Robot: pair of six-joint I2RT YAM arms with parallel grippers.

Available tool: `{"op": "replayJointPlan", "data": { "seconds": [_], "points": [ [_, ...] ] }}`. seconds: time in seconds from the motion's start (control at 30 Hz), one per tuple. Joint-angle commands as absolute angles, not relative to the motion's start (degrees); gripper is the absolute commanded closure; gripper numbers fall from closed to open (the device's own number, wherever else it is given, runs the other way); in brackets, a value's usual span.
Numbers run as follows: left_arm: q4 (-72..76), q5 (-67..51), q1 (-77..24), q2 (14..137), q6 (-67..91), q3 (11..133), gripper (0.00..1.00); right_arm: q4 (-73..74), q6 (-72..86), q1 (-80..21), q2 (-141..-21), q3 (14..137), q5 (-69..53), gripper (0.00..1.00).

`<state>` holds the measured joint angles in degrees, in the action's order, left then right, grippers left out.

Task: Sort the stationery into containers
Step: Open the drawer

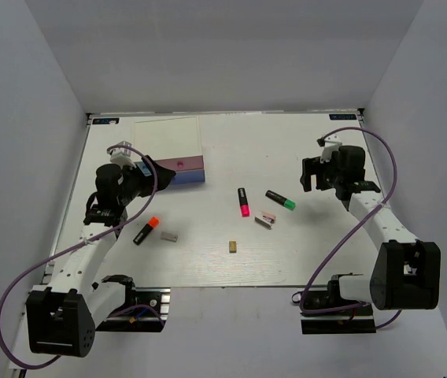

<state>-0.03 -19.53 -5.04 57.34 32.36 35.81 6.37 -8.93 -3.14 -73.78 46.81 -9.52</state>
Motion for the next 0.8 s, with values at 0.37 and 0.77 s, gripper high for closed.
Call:
{"op": "replayJointPlan", "data": {
  "seconds": [0.37, 0.77],
  "points": [
    [1.85, -16.27, -5.27, 58.53, 35.68, 33.93, 0.04, 14.93, -25.03, -3.25, -72.6, 49.92, -22.41, 0.1],
    [-5.98, 0.0, -2.91, 63.09, 34.18, 36.3, 0.59, 20.3, -30.15, -3.25, -77.07, 52.47, -29.87, 0.1]
  ]
}}
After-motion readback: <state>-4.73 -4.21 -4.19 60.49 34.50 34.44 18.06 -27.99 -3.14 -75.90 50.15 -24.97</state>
